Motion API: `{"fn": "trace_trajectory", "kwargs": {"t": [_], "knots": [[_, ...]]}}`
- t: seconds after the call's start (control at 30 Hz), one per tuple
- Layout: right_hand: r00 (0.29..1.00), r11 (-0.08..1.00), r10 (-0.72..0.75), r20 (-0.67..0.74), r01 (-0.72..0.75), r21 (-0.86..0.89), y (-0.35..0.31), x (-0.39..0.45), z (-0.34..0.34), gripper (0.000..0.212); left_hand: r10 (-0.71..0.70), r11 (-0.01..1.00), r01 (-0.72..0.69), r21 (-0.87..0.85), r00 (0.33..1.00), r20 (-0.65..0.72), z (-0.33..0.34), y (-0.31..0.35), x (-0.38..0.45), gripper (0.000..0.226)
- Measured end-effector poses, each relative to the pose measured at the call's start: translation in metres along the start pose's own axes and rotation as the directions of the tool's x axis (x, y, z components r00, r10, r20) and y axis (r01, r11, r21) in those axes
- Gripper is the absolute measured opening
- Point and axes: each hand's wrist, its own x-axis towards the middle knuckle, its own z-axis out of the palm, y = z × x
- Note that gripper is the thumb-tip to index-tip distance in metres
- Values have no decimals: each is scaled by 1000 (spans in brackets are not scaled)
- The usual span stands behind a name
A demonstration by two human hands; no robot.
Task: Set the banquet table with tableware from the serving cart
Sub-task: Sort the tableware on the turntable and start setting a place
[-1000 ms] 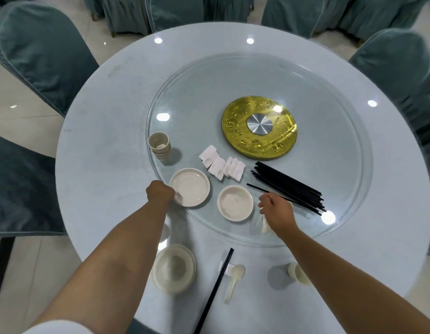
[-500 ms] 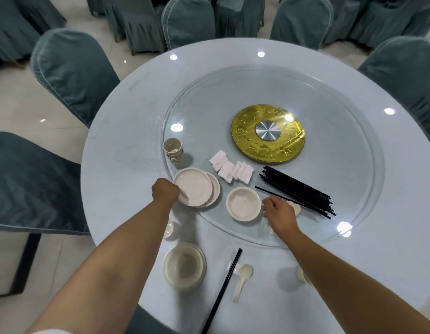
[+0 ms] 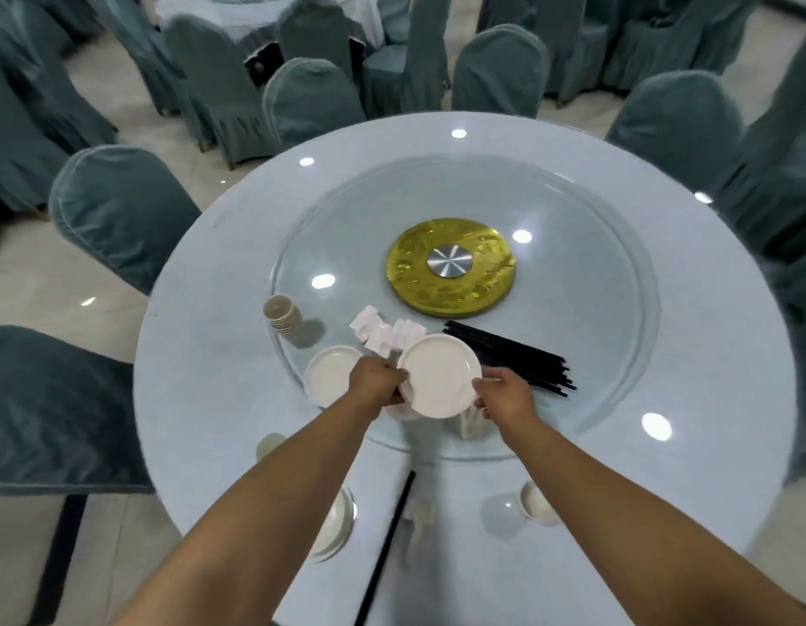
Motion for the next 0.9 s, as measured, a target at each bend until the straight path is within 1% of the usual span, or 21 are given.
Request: {"fn": "trace_trajectory", "kwargs": {"t": [0.07, 0.1, 0.17, 0.2, 0.27, 0.3, 0.37, 0.43, 0.53, 0.6, 0.7, 0.8, 0.9], "knots": [[1000, 1000, 1, -30, -2, -27, 11, 2, -35, 18, -1, 999, -1, 40, 999, 37, 31, 1, -9, 4], [999, 998, -13, -41, 11, -55, 17, 4, -51, 17, 18, 996, -22, 90, 999, 45, 48, 1, -11, 6], [997, 995, -27, -78, 20, -97, 29, 6, -86, 18, 130, 953, -137, 270, 991, 45, 86, 1, -17, 10], [995, 996, -12, -101, 3, -86, 36, 7, -102, 19, 206, 906, -216, 363, 976, 66, 104, 2, -21, 12], [990, 999, 32, -135, -36, -30, 49, 8, -130, 17, 312, 813, -330, 479, 942, 120, 136, 4, -30, 8], [986, 998, 59, -156, -57, 19, 59, 8, -151, 17, 339, 780, -369, 506, 928, 155, 159, 5, -36, 6], [984, 993, 85, -159, -72, 89, 69, 6, -174, 17, 356, 753, -396, 525, 917, 181, 181, 5, -40, 13], [982, 985, 98, -162, -73, 155, 79, 3, -201, 16, 355, 731, -414, 543, 910, 217, 206, 6, -44, 15], [979, 942, 144, -146, -90, 322, 91, 2, -232, 9, 300, 739, -386, 553, 923, 242, 236, 10, -50, 14], [977, 898, 181, -109, -119, 424, 95, 1, -248, 11, 263, 745, -366, 557, 929, 258, 251, 13, -53, 12], [978, 819, 206, 13, -180, 545, 99, 1, -266, 12, 185, 771, -304, 559, 948, 261, 264, 17, -54, 11], [978, 767, 184, 100, -206, 608, 104, 3, -280, 13, 112, 795, -250, 553, 956, 272, 276, 19, -54, 13], [980, 739, 154, 125, -199, 643, 107, 6, -284, 13, 93, 784, -242, 571, 956, 278, 280, 17, -52, 19]]}}
